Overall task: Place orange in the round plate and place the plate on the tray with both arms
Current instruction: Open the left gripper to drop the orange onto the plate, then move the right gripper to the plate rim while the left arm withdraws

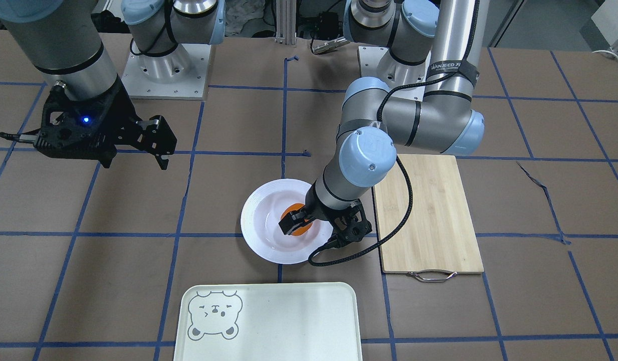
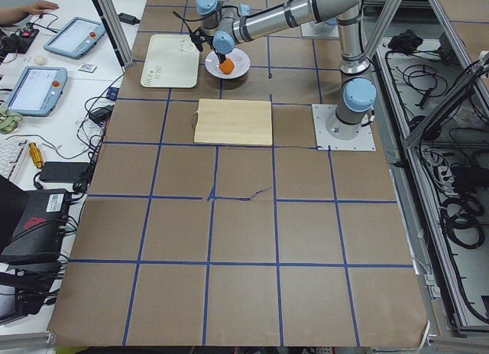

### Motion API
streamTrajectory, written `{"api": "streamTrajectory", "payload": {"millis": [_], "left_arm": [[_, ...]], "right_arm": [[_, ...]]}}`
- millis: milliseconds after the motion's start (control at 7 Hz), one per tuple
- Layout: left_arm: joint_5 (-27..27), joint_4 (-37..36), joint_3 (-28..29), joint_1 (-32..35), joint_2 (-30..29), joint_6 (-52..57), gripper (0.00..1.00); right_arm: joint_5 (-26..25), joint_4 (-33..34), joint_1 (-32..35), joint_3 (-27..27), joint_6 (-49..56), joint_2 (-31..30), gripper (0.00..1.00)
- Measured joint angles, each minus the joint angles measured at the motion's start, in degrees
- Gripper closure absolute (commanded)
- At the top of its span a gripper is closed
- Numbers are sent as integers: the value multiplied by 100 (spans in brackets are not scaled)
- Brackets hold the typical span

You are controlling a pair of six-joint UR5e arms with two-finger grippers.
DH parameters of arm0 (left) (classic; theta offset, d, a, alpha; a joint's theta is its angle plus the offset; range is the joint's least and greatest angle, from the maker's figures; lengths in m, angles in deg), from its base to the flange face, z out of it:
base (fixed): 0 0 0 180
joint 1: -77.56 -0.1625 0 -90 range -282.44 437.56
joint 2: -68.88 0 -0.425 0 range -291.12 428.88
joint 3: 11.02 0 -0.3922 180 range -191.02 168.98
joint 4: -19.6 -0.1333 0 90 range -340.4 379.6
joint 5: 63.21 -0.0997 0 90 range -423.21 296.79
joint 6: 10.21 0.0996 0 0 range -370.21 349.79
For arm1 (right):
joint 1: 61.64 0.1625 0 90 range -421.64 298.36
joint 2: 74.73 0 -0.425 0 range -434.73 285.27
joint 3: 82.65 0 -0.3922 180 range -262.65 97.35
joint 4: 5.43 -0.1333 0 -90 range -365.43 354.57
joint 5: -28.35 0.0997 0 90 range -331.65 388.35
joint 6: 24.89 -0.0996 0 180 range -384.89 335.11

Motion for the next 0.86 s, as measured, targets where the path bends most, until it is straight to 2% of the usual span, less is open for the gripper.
{"api": "streamTrajectory", "payload": {"millis": [286,714,857], "left_arm": [[-181,307,282,-416,344,908,0],[-825,1124,817,-898,1179,1998,0],[-914,1397,847,-1032,1434,2069,0]], "right_arm": [[818,598,6,416,-107,313,0],[1657,2925,97,1963,-592,790,0],[1801,3547,226,2261,-861,1017,0]]}}
